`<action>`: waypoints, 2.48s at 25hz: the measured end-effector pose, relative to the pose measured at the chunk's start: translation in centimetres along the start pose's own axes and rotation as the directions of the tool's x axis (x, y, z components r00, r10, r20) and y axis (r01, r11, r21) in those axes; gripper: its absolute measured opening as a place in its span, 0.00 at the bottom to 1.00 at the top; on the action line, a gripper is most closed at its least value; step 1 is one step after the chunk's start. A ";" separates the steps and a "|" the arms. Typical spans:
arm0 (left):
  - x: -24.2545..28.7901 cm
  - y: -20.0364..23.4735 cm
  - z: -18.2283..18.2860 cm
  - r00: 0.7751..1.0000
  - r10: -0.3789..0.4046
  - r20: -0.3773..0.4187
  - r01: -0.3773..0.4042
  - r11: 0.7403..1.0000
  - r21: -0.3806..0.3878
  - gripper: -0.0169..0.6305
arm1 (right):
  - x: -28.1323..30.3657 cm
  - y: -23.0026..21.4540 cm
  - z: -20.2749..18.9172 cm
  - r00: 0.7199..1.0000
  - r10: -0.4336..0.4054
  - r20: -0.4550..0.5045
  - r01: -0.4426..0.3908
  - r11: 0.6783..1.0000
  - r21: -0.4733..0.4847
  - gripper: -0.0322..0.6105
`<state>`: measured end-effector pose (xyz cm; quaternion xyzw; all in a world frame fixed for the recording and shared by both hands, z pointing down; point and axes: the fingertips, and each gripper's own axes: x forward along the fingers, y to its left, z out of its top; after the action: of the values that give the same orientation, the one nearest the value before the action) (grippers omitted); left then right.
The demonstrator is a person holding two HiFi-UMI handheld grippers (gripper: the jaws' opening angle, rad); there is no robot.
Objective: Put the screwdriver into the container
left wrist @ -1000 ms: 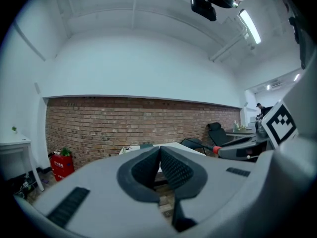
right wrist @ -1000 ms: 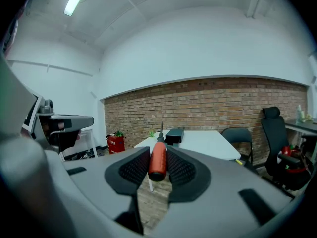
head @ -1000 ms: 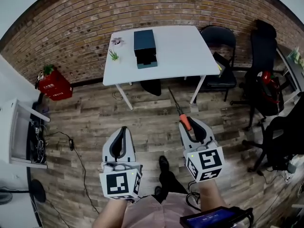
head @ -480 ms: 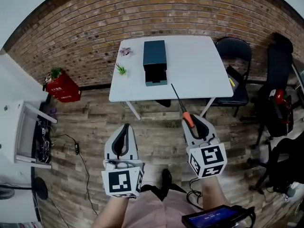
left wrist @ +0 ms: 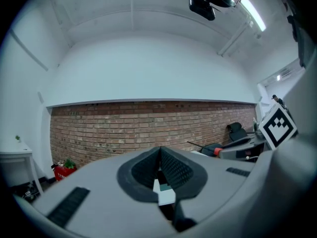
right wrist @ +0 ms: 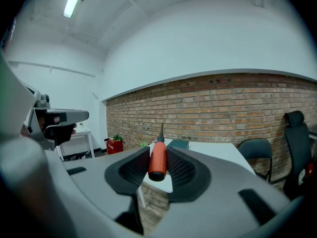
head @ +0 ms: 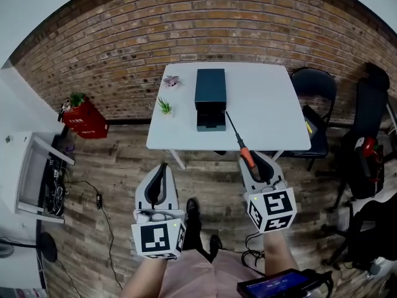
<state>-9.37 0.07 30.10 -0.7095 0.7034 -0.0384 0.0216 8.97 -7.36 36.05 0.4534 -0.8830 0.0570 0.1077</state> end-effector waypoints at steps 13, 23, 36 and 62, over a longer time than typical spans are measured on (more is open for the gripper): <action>12.2 6.4 -3.0 0.998 -0.044 -0.033 0.042 0.998 -0.041 0.05 | 11.9 -1.5 0.5 0.996 -0.048 -0.074 0.048 0.999 -0.006 0.22; 21.2 10.8 -1.7 0.993 -0.114 0.022 0.115 0.992 -0.055 0.05 | 19.5 -2.6 4.1 0.990 -0.127 -0.058 0.126 0.992 -0.020 0.22; 27.6 11.0 -1.0 0.980 -0.193 0.048 0.195 0.980 -0.047 0.05 | 23.3 -4.9 6.2 0.980 -0.194 -0.037 0.194 0.981 -0.020 0.22; 29.4 8.2 -8.1 0.963 -0.240 -0.122 0.231 0.970 -0.080 0.05 | 23.4 -4.6 -5.0 0.952 -0.111 -0.284 0.131 0.990 0.052 0.22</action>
<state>-17.97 -29.25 38.15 -0.7843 0.6148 -0.0641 -0.0523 0.21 -27.48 46.61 0.4976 -0.8267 0.1448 0.2191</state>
